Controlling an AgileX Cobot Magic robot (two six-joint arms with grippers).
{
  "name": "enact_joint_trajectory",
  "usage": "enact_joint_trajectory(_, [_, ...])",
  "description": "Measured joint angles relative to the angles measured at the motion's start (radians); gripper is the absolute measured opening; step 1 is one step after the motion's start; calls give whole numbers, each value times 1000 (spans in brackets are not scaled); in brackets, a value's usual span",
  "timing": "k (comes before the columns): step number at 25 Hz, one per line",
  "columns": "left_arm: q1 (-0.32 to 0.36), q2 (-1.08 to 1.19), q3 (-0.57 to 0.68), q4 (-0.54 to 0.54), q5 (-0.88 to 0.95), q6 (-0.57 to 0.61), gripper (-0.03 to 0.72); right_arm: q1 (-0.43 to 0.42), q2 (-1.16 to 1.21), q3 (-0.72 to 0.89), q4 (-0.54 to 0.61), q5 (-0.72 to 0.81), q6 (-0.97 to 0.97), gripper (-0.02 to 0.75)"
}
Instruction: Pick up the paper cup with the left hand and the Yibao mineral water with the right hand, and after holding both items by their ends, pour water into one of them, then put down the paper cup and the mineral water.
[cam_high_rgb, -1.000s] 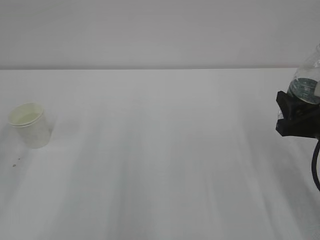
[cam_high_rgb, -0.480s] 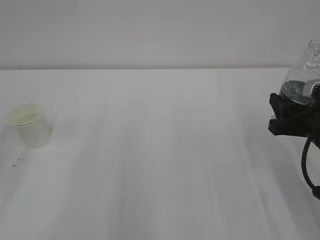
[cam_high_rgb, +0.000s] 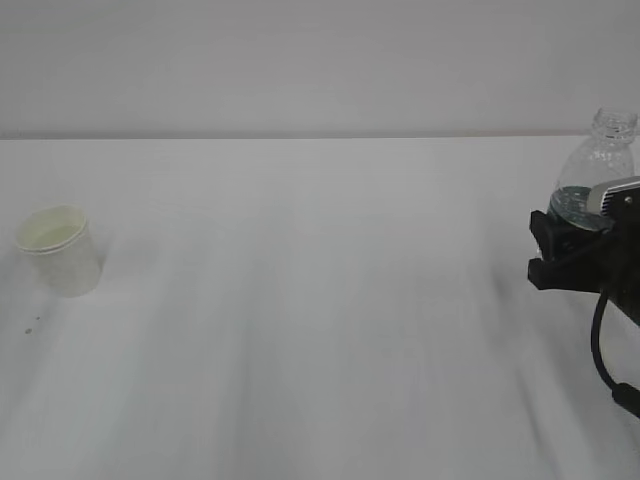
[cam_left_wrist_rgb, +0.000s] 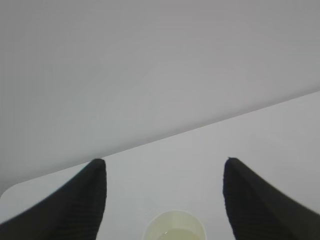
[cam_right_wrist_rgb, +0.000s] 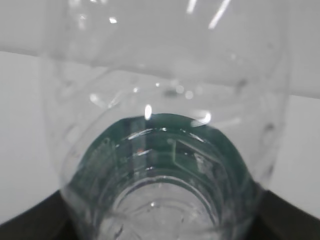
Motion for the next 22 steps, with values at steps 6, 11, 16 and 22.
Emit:
enact_joint_trajectory(6, [0,0,0,0,2,0,520,0,13,-40,0,-2,0,473])
enact_joint_trajectory(11, [0,0,0,1,9,0,519,0,13,-68,0,-2,0,473])
enact_joint_trajectory(16, [0,0,0,1,18,0,520,0,32,-92,0,-2,0,473])
enact_joint_trajectory(22, [0,0,0,1,24,0,519,0,85,-96,0,-2,-2,473])
